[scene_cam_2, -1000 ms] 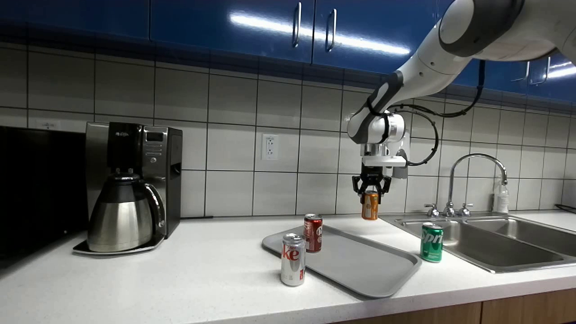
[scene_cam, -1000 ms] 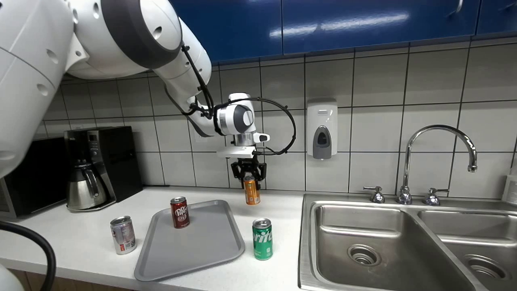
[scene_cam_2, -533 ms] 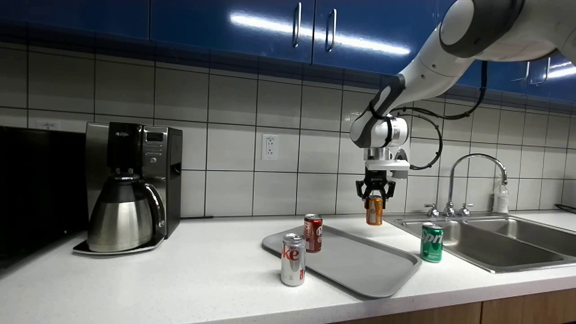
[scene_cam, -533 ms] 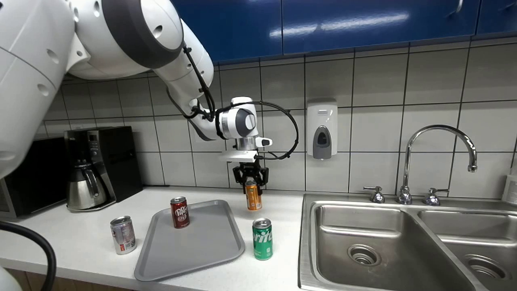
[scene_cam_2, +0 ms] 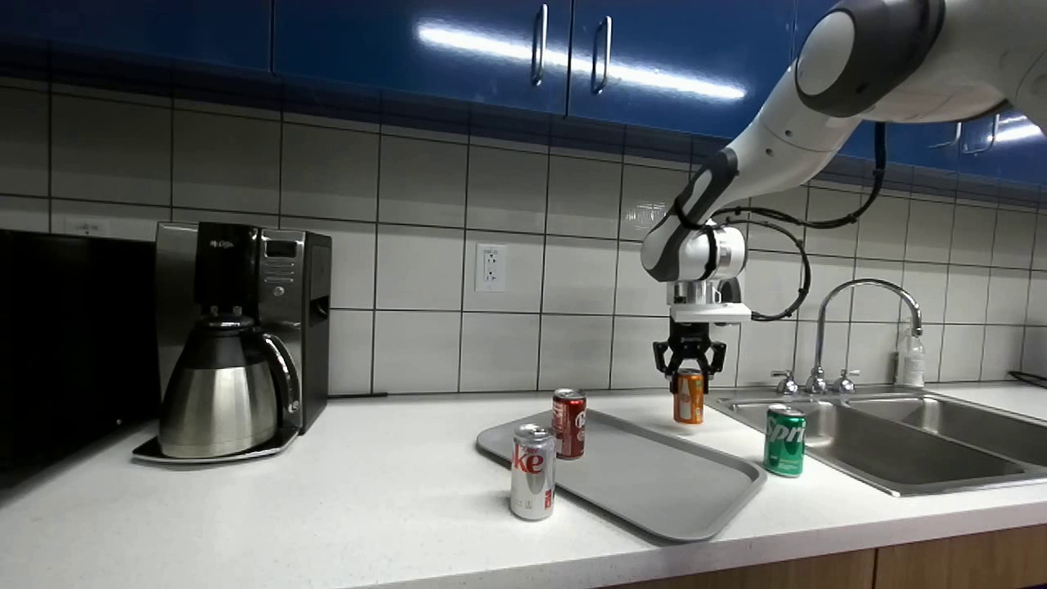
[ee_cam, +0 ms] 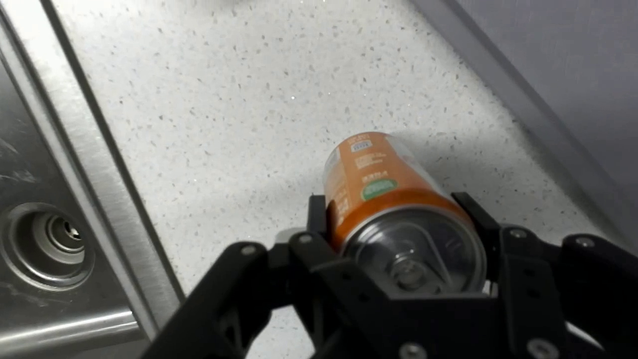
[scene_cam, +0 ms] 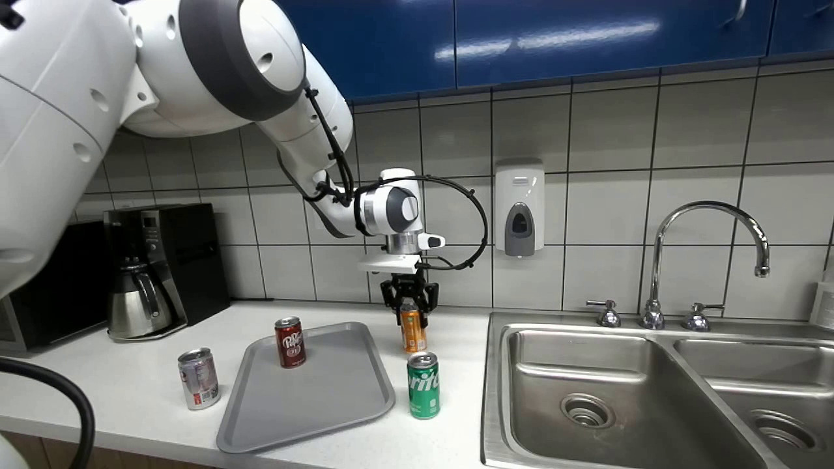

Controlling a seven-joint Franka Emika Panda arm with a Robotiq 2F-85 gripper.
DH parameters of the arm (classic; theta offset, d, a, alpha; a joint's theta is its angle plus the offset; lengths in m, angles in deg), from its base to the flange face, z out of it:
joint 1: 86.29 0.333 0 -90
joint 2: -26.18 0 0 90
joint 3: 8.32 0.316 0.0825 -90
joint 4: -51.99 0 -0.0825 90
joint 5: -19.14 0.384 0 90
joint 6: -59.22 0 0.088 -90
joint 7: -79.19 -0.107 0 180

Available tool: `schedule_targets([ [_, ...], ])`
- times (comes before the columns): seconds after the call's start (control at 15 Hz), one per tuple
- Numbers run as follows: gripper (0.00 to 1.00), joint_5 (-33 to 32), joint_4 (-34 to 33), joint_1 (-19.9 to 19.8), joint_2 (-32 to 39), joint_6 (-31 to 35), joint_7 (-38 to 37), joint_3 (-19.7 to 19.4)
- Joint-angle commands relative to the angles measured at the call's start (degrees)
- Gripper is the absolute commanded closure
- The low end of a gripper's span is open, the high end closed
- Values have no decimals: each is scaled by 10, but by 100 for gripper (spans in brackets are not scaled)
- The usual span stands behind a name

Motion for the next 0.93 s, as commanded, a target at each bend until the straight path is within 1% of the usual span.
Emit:
schedule_targets([
  [0.0,62,4,1,-4,1,2,-4,3],
  [0.47,62,14,6,-10,4,2,10,10],
  [0.53,20,19,9,-11,-1,-2,16,14],
  [0.6,11,22,12,-11,-5,-1,17,16],
  [0.73,1,27,18,-10,-17,0,23,20],
  [0.87,0,25,18,-7,-31,0,25,20],
])
